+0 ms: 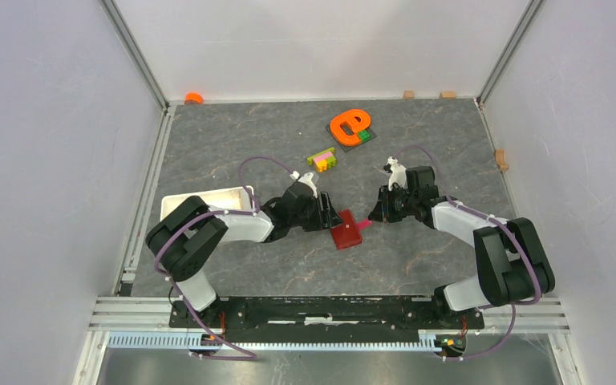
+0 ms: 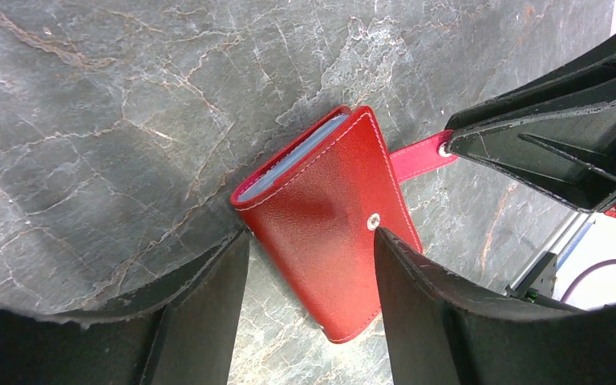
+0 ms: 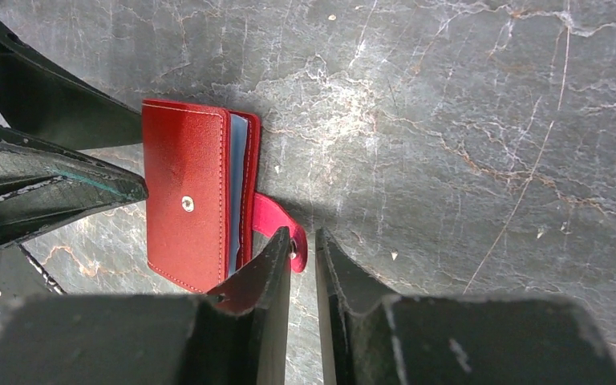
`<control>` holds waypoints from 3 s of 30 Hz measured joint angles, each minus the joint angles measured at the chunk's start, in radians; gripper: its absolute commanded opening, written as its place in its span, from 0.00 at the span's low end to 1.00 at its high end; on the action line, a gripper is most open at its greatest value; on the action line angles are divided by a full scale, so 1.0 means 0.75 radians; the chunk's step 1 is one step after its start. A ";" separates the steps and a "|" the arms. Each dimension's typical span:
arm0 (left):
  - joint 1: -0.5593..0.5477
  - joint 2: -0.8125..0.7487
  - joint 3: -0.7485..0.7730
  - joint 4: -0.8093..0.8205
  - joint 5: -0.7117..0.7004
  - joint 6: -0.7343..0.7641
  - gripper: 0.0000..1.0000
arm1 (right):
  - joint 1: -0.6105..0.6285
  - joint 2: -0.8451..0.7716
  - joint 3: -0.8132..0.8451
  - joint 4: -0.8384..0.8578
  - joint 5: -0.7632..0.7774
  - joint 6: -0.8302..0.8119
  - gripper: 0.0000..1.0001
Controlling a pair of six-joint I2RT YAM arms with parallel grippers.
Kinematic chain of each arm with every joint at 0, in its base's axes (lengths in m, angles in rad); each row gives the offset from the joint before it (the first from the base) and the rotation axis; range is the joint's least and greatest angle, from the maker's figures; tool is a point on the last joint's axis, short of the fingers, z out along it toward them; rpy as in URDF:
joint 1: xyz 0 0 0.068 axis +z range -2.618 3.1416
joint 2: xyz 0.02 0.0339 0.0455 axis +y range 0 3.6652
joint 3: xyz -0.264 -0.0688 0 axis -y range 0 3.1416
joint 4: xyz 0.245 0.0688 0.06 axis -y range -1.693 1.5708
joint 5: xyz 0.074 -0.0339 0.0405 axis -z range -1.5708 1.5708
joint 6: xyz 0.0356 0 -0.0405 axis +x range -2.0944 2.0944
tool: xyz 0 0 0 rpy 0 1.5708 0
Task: Put the credit cards into the card holder
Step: Close the card holder at the center of the board.
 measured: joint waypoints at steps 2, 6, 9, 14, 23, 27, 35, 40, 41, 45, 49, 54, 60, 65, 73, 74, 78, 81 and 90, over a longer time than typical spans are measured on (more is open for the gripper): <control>0.000 0.000 0.002 -0.004 -0.001 0.001 0.66 | 0.000 -0.003 0.000 -0.001 -0.001 0.000 0.18; 0.000 0.000 0.004 -0.007 -0.001 0.001 0.66 | 0.000 -0.007 -0.002 -0.001 -0.002 0.001 0.09; -0.001 0.000 0.007 -0.016 -0.004 0.001 0.65 | 0.000 -0.008 -0.011 0.001 -0.012 0.001 0.02; -0.018 0.004 0.039 -0.070 -0.032 0.009 0.68 | -0.003 -0.014 -0.032 0.003 -0.036 0.011 0.00; -0.065 0.056 0.178 -0.243 -0.135 0.087 0.65 | -0.001 -0.121 -0.090 0.049 -0.058 0.078 0.00; -0.096 0.072 0.232 -0.329 -0.208 0.125 0.66 | 0.022 -0.142 -0.110 0.095 -0.055 0.126 0.00; -0.120 -0.002 0.192 -0.431 -0.313 0.146 0.67 | 0.105 -0.145 -0.122 0.141 0.028 0.197 0.00; -0.120 -0.004 0.187 -0.427 -0.305 0.146 0.67 | 0.156 -0.145 -0.122 0.160 0.068 0.228 0.00; -0.120 -0.003 0.187 -0.425 -0.301 0.146 0.67 | 0.167 -0.145 -0.122 0.163 0.074 0.233 0.00; -0.120 0.003 0.187 -0.408 -0.297 0.147 0.67 | 0.211 -0.145 -0.122 0.182 0.091 0.252 0.00; -0.120 0.008 0.187 -0.394 -0.275 0.148 0.67 | 0.240 -0.138 -0.122 0.208 0.102 0.265 0.00; -0.121 0.026 0.190 -0.350 -0.254 0.157 0.60 | 0.266 -0.114 -0.122 0.235 0.123 0.283 0.00; -0.125 0.060 0.197 -0.308 -0.228 0.178 0.48 | 0.284 -0.071 -0.122 0.270 0.140 0.291 0.00; -0.126 0.076 0.210 -0.307 -0.229 0.181 0.45 | 0.301 -0.042 -0.122 0.298 0.156 0.297 0.00; -0.129 0.092 0.233 -0.318 -0.236 0.183 0.43 | 0.328 -0.009 -0.120 0.349 0.175 0.317 0.00; -0.129 0.093 0.234 -0.320 -0.238 0.183 0.43 | 0.330 -0.007 -0.120 0.353 0.179 0.318 0.00; -0.129 0.094 0.239 -0.326 -0.241 0.183 0.43 | 0.336 -0.007 -0.120 0.358 0.198 0.325 0.00; -0.129 0.094 0.239 -0.326 -0.241 0.183 0.43 | 0.339 -0.010 -0.121 0.361 0.214 0.326 0.00; -0.129 0.094 0.239 -0.326 -0.241 0.183 0.43 | 0.348 -0.050 -0.145 0.394 0.248 0.339 0.00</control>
